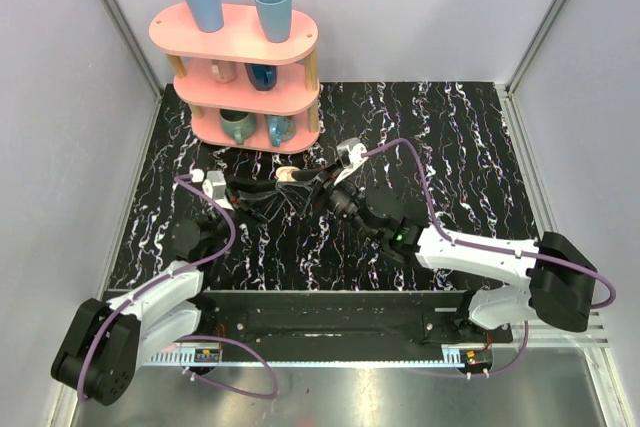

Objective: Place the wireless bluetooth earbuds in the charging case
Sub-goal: Place the earbud in the charging case.

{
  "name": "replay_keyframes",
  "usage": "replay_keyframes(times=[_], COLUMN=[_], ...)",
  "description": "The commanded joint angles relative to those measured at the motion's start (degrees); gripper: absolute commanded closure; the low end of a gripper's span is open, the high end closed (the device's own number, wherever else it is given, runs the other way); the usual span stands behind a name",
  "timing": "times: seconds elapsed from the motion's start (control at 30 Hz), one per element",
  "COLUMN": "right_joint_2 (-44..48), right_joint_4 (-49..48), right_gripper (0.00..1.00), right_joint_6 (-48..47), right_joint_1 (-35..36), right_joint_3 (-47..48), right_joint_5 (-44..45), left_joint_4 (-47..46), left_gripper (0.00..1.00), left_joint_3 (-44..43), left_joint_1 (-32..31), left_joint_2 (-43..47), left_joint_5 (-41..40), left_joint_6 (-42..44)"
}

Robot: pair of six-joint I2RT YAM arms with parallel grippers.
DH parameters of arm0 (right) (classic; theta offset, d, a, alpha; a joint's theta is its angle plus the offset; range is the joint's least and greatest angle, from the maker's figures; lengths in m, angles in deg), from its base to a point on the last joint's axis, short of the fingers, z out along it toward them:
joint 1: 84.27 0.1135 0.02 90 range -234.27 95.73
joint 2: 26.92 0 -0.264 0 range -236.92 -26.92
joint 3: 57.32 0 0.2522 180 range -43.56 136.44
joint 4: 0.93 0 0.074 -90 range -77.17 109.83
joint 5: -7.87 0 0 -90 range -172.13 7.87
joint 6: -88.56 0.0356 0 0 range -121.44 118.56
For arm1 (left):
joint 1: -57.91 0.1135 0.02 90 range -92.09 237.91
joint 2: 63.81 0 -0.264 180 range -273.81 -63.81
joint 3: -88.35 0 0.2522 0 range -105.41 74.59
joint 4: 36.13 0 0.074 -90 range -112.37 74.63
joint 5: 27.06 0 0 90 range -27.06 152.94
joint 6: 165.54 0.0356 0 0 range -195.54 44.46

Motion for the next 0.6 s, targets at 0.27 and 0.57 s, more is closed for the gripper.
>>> replay_keyframes(times=[0.27,0.57], right_joint_2=[6.52,6.09], right_joint_4=[2.98,6.23], right_gripper=[0.54,0.74], right_joint_6=[-2.84,-0.82], right_joint_1=[-0.19,-0.19], right_joint_3=[2.64,4.3], right_joint_5=[-2.15,-4.96], left_joint_4=[-23.88,-23.88], left_gripper=[1.0,1.0], left_joint_3=[-0.29,-0.29], left_joint_1=[-0.11,-0.2], left_joint_2=[0.65,0.82], left_joint_5=[-0.04,0.04], left_joint_6=[0.53,0.35])
